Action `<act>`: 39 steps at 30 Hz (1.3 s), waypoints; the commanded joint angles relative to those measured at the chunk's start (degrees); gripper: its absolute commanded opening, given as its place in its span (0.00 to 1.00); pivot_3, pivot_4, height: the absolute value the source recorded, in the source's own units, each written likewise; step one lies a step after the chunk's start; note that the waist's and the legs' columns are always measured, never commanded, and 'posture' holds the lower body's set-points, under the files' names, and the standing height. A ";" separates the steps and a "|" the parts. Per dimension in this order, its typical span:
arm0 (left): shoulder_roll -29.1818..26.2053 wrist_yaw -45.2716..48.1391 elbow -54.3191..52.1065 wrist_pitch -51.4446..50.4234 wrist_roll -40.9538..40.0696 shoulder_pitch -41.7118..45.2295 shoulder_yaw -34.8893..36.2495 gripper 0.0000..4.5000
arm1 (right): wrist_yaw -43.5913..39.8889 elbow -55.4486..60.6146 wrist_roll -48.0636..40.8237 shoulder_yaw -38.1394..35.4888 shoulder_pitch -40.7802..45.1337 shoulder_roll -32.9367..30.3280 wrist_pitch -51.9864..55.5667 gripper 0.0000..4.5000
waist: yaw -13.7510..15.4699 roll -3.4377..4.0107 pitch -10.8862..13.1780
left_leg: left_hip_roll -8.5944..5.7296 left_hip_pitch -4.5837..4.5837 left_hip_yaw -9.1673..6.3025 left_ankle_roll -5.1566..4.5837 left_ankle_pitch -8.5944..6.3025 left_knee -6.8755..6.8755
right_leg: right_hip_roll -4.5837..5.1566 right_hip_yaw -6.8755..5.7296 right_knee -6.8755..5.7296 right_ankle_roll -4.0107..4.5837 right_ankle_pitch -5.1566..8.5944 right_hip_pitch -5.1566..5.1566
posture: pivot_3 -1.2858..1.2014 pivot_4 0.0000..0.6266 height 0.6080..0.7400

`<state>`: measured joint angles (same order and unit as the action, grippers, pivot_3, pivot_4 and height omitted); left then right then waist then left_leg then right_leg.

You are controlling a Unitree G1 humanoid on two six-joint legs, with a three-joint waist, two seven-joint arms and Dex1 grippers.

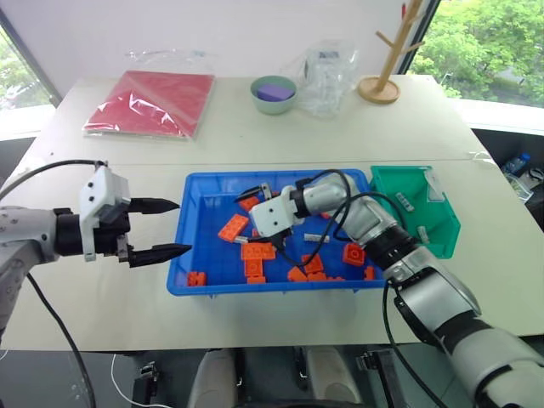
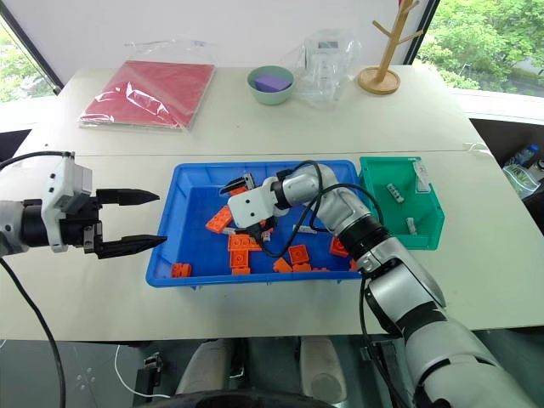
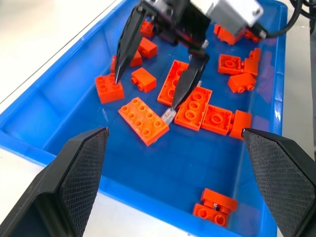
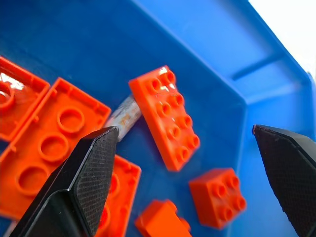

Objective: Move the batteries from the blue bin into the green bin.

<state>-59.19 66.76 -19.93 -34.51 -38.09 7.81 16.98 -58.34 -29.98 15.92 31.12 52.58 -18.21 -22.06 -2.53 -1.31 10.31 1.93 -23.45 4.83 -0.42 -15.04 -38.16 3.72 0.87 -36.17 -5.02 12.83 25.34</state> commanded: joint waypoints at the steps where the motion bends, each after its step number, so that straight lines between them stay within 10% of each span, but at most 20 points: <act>1: 0.17 -0.49 -1.18 0.00 -0.91 1.47 0.41 1.00 | 2.59 -2.70 1.80 0.15 1.84 1.72 -2.21 0.99 | 0.00 0.00 0.00 | 0.00 0.00 0.00 0.01 0.01 0.00 | 0.00 0.00 0.00 0.00 0.00 0.00 | 0.52 0.24 0.97; 17: 0.65 -1.14 -0.85 0.11 -0.53 3.03 -0.17 1.00 | 5.57 -11.42 4.16 -0.21 5.40 4.50 -6.96 0.99 | -0.03 0.00 0.00 | 0.00 0.01 -0.10 0.04 0.02 0.00 | -0.01 0.00 -0.01 0.00 0.00 -0.01 | 0.52 0.24 0.97; 20: 0.80 -1.49 -0.82 -0.02 -0.65 3.62 -0.16 1.00 | 6.73 -12.56 4.31 -0.35 5.34 5.49 -7.20 0.81 | -0.04 0.00 0.00 | 0.00 0.01 -0.10 0.05 0.03 0.01 | -0.01 0.00 -0.02 0.00 0.00 -0.01 | 0.52 0.24 0.97; 27: 0.81 -1.53 -0.65 0.14 -0.44 3.61 0.14 1.00 | 7.14 -10.27 4.00 -0.64 3.32 6.62 -5.92 0.03 | 0.00 0.00 0.00 | 0.00 0.01 -0.13 0.05 0.03 0.01 | -0.01 0.00 -0.03 0.00 -0.01 -0.01 | 0.52 0.24 0.97; 39: 1.49 -1.84 0.05 0.60 0.03 4.88 -1.25 1.00 | 6.56 -3.45 0.40 -4.06 1.84 8.69 6.28 0.03 | -0.02 0.00 0.00 | 0.01 0.01 -0.14 0.05 0.03 0.02 | -0.03 0.00 -0.03 -0.01 -0.01 -0.01 | 0.52 0.24 0.97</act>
<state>-57.81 65.10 -19.64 -34.54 -38.00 11.71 15.72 -51.90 -36.50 18.07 28.71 54.21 -10.59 -18.49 -2.56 -1.32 10.31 1.95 -23.44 4.69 -0.37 -15.01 -38.14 3.69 0.87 -36.20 -5.03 12.82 25.34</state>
